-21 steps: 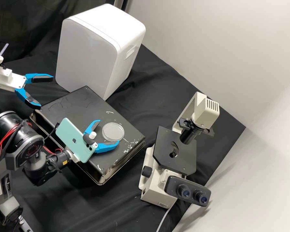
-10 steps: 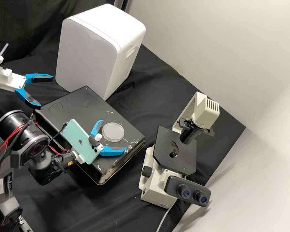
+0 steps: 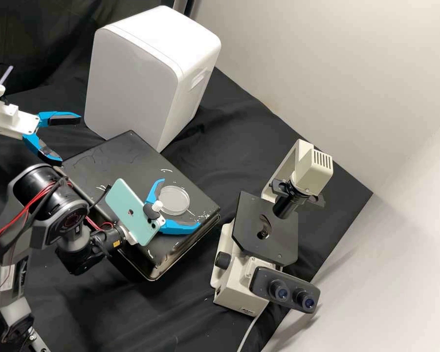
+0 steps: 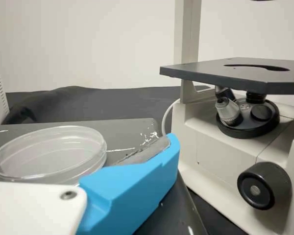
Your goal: Place the petri dish on the microscope
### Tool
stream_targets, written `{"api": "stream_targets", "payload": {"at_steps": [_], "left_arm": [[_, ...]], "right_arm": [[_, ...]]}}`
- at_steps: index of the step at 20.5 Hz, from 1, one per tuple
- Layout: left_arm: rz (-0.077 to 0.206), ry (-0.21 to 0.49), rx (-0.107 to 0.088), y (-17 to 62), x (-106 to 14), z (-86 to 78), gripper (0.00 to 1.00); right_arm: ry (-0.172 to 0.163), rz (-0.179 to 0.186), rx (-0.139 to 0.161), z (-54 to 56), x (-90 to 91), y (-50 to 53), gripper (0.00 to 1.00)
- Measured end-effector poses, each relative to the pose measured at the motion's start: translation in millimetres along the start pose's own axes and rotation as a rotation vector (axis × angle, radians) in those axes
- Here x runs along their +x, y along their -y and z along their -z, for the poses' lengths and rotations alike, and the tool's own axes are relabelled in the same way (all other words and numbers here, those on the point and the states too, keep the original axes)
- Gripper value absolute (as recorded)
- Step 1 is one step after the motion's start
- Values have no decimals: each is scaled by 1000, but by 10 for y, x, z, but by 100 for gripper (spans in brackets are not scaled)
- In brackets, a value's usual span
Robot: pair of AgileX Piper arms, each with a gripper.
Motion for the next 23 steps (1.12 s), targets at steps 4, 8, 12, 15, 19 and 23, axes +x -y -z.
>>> {"api": "stream_targets", "payload": {"at_steps": [4, 8, 12, 15, 19, 23], "left_arm": [[0, 0, 0, 0, 0, 0, 100], [0, 0, 0, 0, 0, 0, 100], [3, -1, -3, 9, 3, 4, 100], [5, -1, -4, 13, 4, 5, 100], [5, -1, -4, 13, 4, 5, 100], [5, -1, -4, 13, 4, 5, 100]], "right_arm": [[-9, -5, -15, 1, 70, 28, 100], [-17, -3, -20, 13, 123, 63, 100], [-18, -8, -19, 22, 145, 66, 100], [-18, -7, -19, 24, 145, 70, 0], [-12, -2, -20, 7, 149, 85, 0], [-9, -2, -19, 8, 148, 93, 0]]}}
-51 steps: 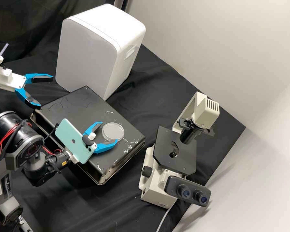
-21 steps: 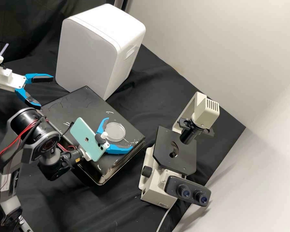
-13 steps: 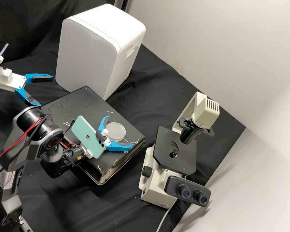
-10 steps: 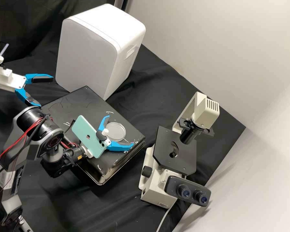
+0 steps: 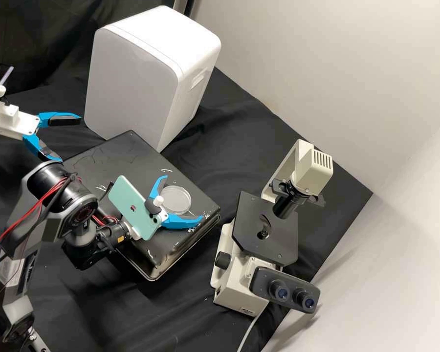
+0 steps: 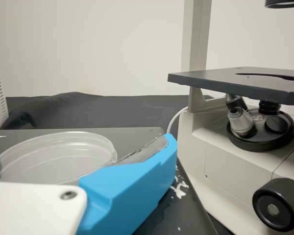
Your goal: Place the petri dish on the microscope
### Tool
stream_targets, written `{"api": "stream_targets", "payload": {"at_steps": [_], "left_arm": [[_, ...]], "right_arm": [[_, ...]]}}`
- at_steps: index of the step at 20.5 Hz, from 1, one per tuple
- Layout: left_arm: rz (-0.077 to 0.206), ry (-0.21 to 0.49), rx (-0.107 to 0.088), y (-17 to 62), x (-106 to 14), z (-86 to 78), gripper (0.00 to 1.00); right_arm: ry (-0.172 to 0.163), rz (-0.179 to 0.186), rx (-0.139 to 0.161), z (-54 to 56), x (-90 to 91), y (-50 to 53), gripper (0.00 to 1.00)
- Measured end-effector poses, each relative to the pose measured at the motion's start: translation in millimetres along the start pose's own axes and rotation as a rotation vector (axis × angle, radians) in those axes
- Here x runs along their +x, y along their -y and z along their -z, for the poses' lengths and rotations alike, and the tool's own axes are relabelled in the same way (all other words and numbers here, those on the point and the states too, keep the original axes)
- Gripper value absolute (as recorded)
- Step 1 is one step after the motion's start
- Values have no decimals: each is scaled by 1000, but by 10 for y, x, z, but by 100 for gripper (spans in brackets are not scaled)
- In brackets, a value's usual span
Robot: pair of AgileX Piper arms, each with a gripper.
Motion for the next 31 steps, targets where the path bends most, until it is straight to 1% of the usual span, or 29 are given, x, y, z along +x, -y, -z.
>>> {"api": "stream_targets", "payload": {"at_steps": [12, 16, 24, 26, 28, 30, 31], "left_arm": [[0, 0, 0, 0, 0, 0, 100], [0, 0, 0, 0, 0, 0, 100], [0, 0, 0, 0, 0, 0, 100], [0, 0, 0, 0, 0, 0, 100], [0, 0, 0, 0, 0, 0, 100], [0, 0, 0, 0, 0, 0, 100], [0, 0, 0, 0, 0, 0, 100]], "right_arm": [[1, 3, 0, 1, 0, 11, 0], [1, 2, 6, -5, 1, 3, 0], [-4, 4, 5, -23, 4, -26, 0], [-11, -1, 18, -13, 2, -50, 0], [-26, -12, 28, 13, -40, -111, 0], [-18, -35, 49, 15, -107, -196, 0], [-15, -46, 53, 24, -142, -239, 0]]}}
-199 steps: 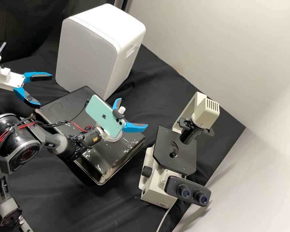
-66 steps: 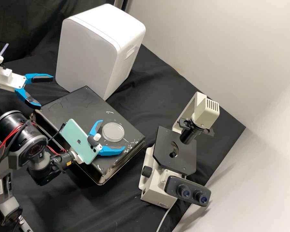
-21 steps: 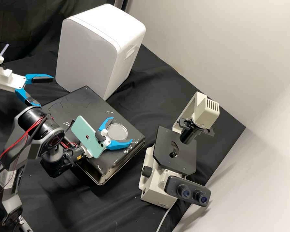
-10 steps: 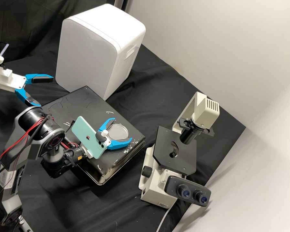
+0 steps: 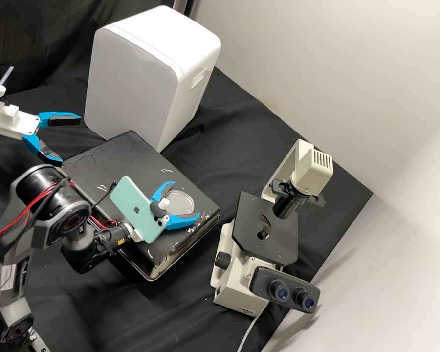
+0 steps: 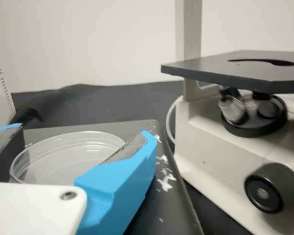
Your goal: Place the petri dish on the microscope
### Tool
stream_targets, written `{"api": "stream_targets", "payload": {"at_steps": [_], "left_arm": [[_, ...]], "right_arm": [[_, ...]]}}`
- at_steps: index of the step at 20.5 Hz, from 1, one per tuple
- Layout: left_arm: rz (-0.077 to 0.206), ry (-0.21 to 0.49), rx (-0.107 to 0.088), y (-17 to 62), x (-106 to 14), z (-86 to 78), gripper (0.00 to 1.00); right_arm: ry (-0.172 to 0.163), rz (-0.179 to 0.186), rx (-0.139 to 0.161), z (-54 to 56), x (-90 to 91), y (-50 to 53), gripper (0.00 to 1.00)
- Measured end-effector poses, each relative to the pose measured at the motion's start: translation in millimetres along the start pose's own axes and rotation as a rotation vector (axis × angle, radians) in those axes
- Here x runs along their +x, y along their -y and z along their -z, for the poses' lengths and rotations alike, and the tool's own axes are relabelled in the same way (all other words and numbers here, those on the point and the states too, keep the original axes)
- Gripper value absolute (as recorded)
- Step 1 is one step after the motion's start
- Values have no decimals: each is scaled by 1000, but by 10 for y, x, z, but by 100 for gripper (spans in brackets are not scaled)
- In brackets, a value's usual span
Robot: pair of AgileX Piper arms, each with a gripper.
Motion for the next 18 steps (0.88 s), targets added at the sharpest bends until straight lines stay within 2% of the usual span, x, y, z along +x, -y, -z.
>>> {"api": "stream_targets", "payload": {"at_steps": [3, 4, 5, 8, 10, 13, 15, 18], "left_arm": [[0, 0, 0, 0, 0, 0, 100], [0, 0, 0, 0, 0, 0, 100], [0, 0, 0, 0, 0, 0, 100], [0, 0, 0, 0, 0, 0, 100], [0, 0, 0, 0, 0, 0, 100], [0, 0, 0, 0, 0, 0, 100], [0, 0, 0, 0, 0, 0, 100], [0, 0, 0, 0, 0, 0, 100]], "right_arm": [[18, -29, 15, 11, -91, -121, 0], [27, -43, 29, 15, -140, -179, 0], [25, -58, 34, 27, -177, -229, 0], [-9, -100, 52, 85, -267, -351, 0], [-27, -127, 50, 114, -331, -421, 0], [-50, -134, 48, 147, -365, -456, 0], [-62, -134, 59, 155, -400, -473, 0], [-78, -151, 51, 178, -429, -521, 0]]}}
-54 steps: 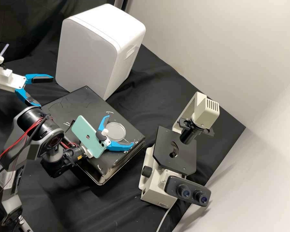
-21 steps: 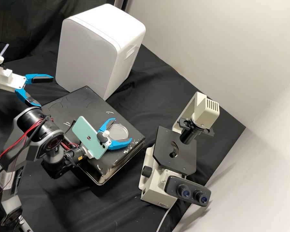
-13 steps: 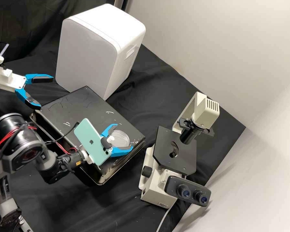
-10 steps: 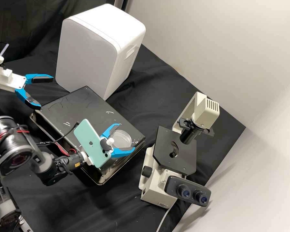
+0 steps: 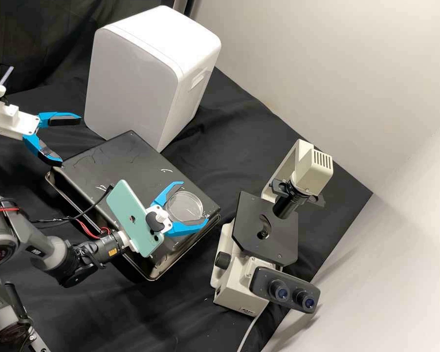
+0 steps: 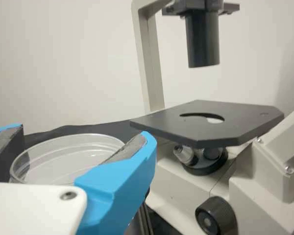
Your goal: Place the petri dish on the microscope
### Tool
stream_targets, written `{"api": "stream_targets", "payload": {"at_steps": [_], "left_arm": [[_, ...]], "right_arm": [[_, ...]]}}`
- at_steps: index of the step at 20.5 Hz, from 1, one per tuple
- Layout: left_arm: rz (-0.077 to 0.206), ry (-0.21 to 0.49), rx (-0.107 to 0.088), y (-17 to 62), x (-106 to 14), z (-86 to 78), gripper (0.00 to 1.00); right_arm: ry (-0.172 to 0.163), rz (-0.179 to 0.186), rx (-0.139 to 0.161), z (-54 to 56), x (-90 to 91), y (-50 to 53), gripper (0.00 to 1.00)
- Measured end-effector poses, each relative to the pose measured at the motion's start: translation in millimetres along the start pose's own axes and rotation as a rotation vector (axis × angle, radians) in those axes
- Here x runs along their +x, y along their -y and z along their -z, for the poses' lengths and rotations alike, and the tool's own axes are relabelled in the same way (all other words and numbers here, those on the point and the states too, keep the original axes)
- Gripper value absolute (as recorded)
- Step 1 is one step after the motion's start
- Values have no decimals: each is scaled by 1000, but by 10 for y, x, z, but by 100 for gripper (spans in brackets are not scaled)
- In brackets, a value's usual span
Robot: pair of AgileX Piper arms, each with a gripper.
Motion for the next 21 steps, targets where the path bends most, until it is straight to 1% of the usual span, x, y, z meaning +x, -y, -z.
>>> {"api": "stream_targets", "payload": {"at_steps": [1, 2, 3, 7, 9, 11, 14, 16, 21], "left_arm": [[0, 0, 0, 0, 0, 0, 100], [0, 0, 0, 0, 0, 0, 100], [0, 0, 0, 0, 0, 0, 100], [0, 0, 0, 0, 0, 0, 100], [0, 0, 0, 0, 0, 0, 100], [0, 0, 0, 0, 0, 0, 100], [5, -1, -4, 14, 4, 5, 100], [8, -1, -7, 22, 6, 9, 100], [8, -1, -7, 22, 6, 9, 100]], "right_arm": [[-3, -5, 2, 7, -3, -11, 0], [-5, -6, 12, 10, -5, -15, 0], [-5, -6, 16, 9, -4, -14, 0], [-4, -7, 13, 0, -5, -27, 0], [8, -13, 8, -30, -3, -48, 0], [23, -31, 4, -70, 35, -90, 0], [53, -67, -1, -151, 143, -175, 0], [72, -85, -3, -209, 211, -220, 0], [96, -123, -8, -316, 382, -323, 0]]}}
